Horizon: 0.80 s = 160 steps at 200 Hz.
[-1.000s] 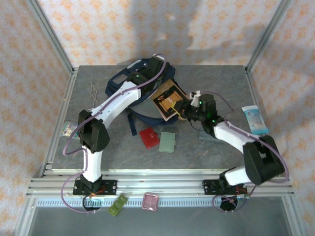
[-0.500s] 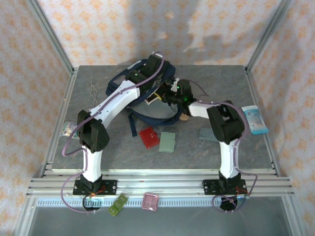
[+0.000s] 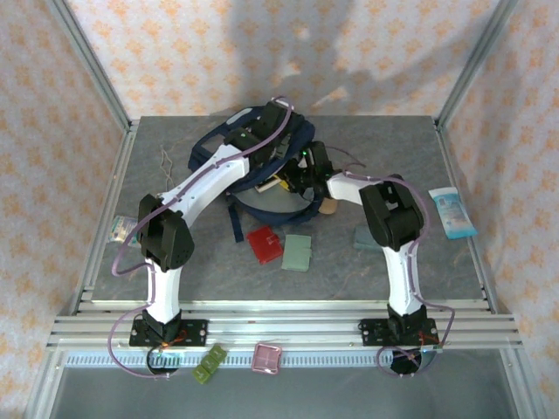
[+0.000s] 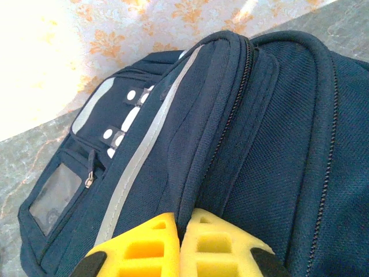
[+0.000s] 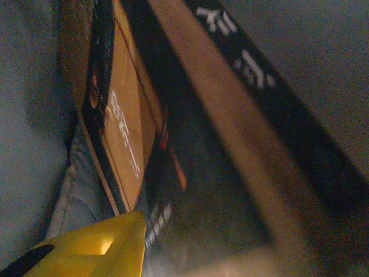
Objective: Pack books, pencil case, and school supplies into a backpack
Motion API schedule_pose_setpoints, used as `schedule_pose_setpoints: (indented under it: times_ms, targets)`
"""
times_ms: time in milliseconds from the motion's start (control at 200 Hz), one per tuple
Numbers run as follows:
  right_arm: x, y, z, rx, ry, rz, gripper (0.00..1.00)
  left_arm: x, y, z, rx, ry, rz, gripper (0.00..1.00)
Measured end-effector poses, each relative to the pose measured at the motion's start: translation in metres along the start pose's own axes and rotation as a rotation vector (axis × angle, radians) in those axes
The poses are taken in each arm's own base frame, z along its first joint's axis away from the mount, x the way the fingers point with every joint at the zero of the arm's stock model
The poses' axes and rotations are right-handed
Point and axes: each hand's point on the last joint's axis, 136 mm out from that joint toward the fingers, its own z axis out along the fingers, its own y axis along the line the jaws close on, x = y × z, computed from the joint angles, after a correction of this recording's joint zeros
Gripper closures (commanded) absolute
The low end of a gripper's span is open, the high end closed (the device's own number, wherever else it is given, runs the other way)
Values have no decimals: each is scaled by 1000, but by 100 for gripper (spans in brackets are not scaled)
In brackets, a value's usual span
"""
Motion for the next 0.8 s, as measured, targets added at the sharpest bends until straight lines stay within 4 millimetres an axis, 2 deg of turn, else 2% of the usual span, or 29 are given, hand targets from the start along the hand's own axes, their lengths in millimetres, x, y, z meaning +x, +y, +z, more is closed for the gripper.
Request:
schedule_pose_setpoints:
  times_ms: [100,255,325,440,606,691,801]
  targets:
    - [3,-7,-3,35,2,7,60,2,-1,2,5,3,-2,100]
    - [3,-13,-4,61,-2,13,80,1,-1,0,7,0,-5,100]
    - [3,-14,-4,70,-2,27,82,1,-1,-2,10,-3,-7,100]
    - [-4,-6,1,66,-4,28,79,-2,1,-6,13,-11,-12,100]
    - [-30,16,26,13,-31,-3,77,-3,0,-7,21,-12,-29,100]
    - [-33,16,32,1,-35,-9,76,-3,-1,-7,24,-12,-38,100]
    - [-33,16,33,-11,-29,-21,66,-1,-2,-6,29,-8,-60,100]
